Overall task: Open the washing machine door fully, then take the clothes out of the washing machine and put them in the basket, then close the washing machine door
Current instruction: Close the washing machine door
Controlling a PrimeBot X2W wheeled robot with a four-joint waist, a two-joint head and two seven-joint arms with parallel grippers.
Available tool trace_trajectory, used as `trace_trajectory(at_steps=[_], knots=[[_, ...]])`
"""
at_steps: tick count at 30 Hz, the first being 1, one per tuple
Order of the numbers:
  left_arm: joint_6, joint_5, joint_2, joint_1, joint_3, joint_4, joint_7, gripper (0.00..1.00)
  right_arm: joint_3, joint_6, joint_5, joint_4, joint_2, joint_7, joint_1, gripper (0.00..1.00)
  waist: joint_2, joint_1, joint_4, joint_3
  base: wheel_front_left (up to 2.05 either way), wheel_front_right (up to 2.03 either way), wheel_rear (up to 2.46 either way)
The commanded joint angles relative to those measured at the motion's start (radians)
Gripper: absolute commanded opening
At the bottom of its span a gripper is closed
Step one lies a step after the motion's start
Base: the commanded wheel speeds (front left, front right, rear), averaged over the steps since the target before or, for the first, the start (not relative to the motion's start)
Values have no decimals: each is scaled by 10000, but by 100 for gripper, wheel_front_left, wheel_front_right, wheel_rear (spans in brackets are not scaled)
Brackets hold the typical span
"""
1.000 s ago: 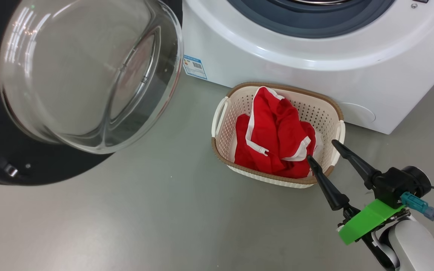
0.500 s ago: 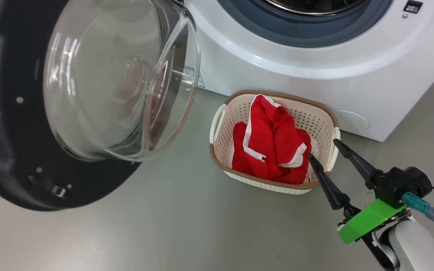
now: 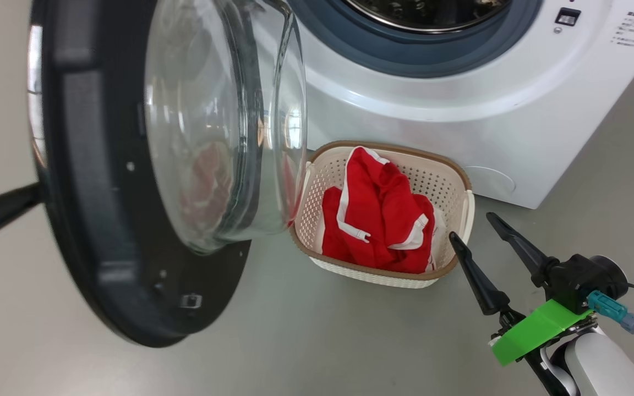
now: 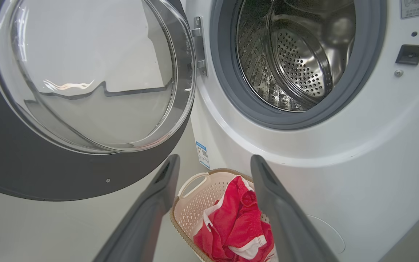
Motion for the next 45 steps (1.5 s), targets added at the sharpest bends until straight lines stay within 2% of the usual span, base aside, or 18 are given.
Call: trace_trajectory(at_steps=[1, 14, 23, 32, 45], knots=[[-34, 7, 320, -151, 323, -458, 170, 0, 112, 16, 70, -273, 44, -49, 175, 100, 0, 0, -108, -34, 0, 0, 0], [-34, 565, -1819, -1033, -261, -1754, 290, 0, -195, 16, -84, -469, 443, -49, 166, 100, 0, 0, -1288, 192, 0, 0, 0], [-34, 1188, -2803, -1962, -735, -1748, -86, 0, -463, 16, -257, -657, 835, -49, -66, 100, 0, 0, -2368, 668, 0, 0, 0], [-34, 1750, -3011, -3094, -848, -1076, -618, 0, -721, 16, -441, -893, 1266, -49, -331, 100, 0, 0, -3574, 1252, 0, 0, 0], [-35, 2334, -2663, -4351, -854, -111, -1503, 0, -866, 16, -555, -1064, 1773, -49, -593, 100, 0, 0, -4758, 1827, 0, 0, 0]])
